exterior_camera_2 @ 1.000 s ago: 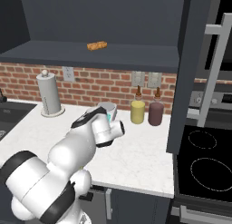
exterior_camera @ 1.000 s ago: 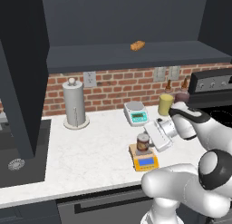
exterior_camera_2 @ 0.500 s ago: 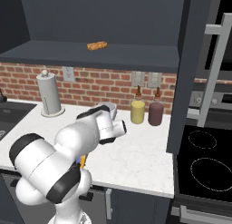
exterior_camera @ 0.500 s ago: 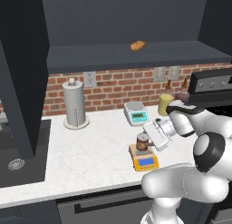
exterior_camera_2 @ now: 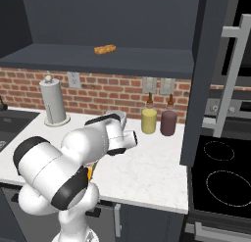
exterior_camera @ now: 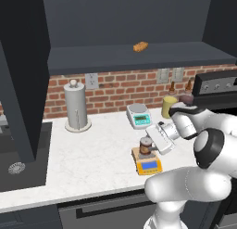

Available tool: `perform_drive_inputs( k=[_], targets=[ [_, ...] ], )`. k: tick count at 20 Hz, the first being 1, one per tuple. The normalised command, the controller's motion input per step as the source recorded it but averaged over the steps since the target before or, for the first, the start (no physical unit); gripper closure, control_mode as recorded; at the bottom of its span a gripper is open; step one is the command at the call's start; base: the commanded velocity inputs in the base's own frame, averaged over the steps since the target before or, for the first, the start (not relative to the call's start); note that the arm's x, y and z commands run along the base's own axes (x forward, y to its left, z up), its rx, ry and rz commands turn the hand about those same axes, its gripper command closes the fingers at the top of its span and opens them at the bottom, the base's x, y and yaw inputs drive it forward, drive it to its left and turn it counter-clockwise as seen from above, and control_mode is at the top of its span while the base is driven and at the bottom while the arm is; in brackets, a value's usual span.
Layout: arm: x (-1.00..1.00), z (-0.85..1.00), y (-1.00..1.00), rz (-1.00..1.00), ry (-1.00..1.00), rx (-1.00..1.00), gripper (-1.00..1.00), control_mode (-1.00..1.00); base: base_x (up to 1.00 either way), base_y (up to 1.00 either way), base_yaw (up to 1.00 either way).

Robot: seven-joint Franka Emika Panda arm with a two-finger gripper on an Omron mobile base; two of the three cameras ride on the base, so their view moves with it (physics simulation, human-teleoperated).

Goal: Pick the canned food and place it on the digital scale for weighing, and close the cabinet.

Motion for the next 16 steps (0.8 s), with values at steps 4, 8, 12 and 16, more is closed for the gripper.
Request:
perform_drive_inputs(
  k=[4, 8, 12, 16],
  targets=[
    [0.00, -0.18, 0.00, 0.00, 0.00, 0.00, 1.00, -1.00, 0.00, 0.00, 0.00],
    [0.00, -0.20, 0.00, 0.00, -0.01, 0.00, 1.00, -1.00, 0.00, 0.00, 0.00],
    [-0.03, -0.22, 0.00, 0.00, -0.01, 0.00, 1.00, -1.00, 0.00, 0.00, 0.00],
    [-0.14, -0.21, 0.00, 0.00, 0.00, 0.00, 1.00, -1.00, 0.00, 0.00, 0.00]
  ],
)
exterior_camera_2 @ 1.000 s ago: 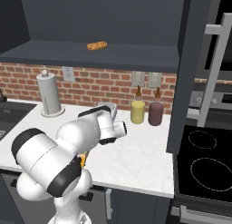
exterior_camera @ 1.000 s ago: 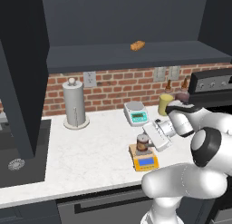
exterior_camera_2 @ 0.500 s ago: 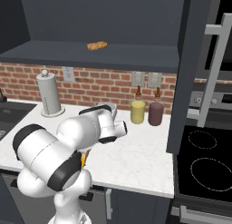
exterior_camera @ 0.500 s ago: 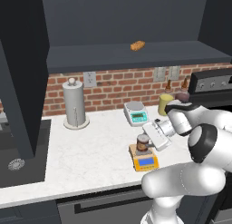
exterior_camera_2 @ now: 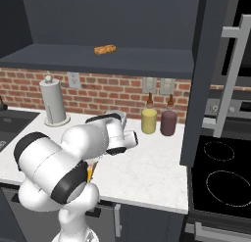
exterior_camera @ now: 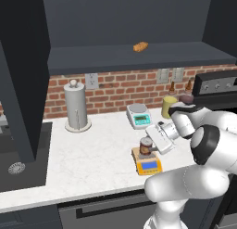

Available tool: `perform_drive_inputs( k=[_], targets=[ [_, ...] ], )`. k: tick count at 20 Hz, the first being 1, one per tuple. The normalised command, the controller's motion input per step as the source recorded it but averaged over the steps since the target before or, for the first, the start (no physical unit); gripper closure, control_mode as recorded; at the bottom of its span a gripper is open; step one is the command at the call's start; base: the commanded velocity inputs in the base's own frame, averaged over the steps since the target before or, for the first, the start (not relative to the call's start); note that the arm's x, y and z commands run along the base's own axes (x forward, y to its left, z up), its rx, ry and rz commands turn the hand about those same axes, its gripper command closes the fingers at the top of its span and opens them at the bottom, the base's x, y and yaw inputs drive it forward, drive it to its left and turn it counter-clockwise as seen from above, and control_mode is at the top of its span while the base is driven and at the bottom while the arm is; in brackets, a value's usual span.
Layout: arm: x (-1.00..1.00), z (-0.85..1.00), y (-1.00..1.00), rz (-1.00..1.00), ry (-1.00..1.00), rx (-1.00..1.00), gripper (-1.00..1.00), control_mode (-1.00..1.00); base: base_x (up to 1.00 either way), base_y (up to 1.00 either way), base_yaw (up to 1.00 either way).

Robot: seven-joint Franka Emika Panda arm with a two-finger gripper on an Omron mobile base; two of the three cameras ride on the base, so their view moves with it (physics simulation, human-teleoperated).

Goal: Pick the canned food and place it on the digital scale for weighing, and close the cabinet.

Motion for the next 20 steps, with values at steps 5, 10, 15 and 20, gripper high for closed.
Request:
perform_drive_inputs(
  k=[5, 10, 15, 20],
  targets=[
    [-0.27, -0.18, -0.04, 0.00, 0.00, 0.00, 1.00, -1.00, 0.00, 0.00, 0.00],
    [-0.18, -0.12, -0.03, 0.00, 0.00, 0.00, 1.00, -1.00, 0.00, 0.00, 0.00],
    [-0.15, -0.13, 0.00, 0.00, 0.00, 0.00, 1.00, -1.00, 0.00, 0.00, 0.00],
    [-0.10, -0.11, 0.00, 0.00, 0.00, 0.00, 1.00, -1.00, 0.00, 0.00, 0.00]
  ],
)
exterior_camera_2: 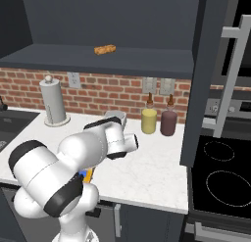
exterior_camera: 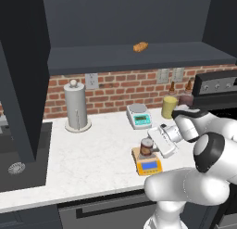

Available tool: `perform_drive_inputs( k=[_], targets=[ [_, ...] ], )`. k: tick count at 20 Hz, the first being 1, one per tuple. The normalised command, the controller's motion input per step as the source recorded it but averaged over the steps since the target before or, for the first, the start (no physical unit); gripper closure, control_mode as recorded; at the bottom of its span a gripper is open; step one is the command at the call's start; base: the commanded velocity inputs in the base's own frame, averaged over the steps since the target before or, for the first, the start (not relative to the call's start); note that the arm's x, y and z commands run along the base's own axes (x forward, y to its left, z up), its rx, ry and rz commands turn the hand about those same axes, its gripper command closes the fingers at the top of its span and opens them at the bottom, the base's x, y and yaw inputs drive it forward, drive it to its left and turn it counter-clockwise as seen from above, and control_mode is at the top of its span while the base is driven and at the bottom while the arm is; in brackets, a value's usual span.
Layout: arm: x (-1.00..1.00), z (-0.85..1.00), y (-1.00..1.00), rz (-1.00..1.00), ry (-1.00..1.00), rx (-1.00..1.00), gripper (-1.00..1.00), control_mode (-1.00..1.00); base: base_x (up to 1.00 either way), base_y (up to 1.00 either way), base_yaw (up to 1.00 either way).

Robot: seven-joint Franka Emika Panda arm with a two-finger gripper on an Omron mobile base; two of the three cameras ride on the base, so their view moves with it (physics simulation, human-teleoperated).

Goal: Pick the canned food and place it on the digital scale for weighing, and close the cabinet.

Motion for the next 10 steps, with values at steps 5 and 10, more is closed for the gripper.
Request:
perform_drive_inputs(
  k=[5, 10],
  targets=[
    [-0.10, 0.00, 0.00, 0.00, 0.01, 0.00, 1.00, -1.00, 0.00, 0.00, 0.00],
    [0.00, 0.00, 0.00, 0.00, 0.01, 0.00, 1.00, -1.00, 0.00, 0.00, 0.00]
  ],
)
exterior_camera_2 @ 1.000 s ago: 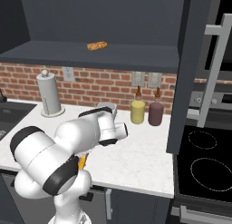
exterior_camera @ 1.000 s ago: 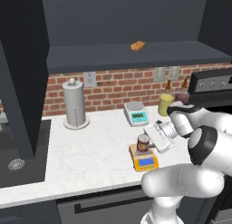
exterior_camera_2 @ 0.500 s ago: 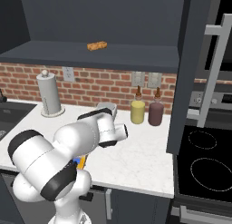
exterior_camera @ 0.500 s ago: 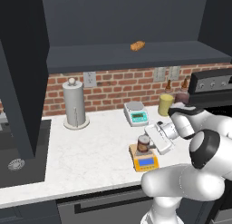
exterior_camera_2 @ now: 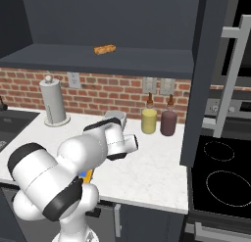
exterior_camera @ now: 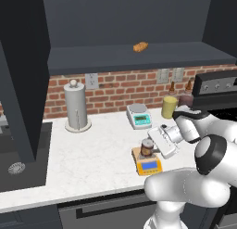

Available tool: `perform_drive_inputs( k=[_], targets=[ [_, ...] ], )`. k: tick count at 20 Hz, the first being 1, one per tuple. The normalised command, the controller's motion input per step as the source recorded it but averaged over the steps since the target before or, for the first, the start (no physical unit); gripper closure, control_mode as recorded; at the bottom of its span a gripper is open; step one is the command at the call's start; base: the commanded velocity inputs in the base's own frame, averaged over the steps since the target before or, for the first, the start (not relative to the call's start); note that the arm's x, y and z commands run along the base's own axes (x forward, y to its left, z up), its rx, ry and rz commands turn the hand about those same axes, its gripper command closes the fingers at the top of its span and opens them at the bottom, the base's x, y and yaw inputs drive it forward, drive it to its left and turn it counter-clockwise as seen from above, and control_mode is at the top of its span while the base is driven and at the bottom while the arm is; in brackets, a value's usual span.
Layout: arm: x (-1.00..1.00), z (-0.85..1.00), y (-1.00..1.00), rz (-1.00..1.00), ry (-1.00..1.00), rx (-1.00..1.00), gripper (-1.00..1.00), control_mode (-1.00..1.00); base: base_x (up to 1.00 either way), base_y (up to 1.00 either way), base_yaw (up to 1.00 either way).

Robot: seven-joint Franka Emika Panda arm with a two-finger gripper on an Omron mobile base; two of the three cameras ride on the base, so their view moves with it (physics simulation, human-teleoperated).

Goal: Pick the canned food and place it on the digital scale for weighing, and close the cabinet.

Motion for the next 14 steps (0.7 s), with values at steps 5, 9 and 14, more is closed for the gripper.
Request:
perform_drive_inputs(
  k=[5, 9, 14],
  targets=[
    [0.02, -0.09, 0.00, 0.00, 0.04, 0.00, -1.00, -1.00, 0.00, 0.00, 0.00],
    [0.06, -0.06, 0.00, 0.00, 0.00, 0.00, -1.00, -1.00, 0.00, 0.00, 0.00],
    [0.03, -0.06, 0.00, 0.00, 0.00, 0.00, -1.00, -1.00, 0.00, 0.00, 0.00]
  ],
)
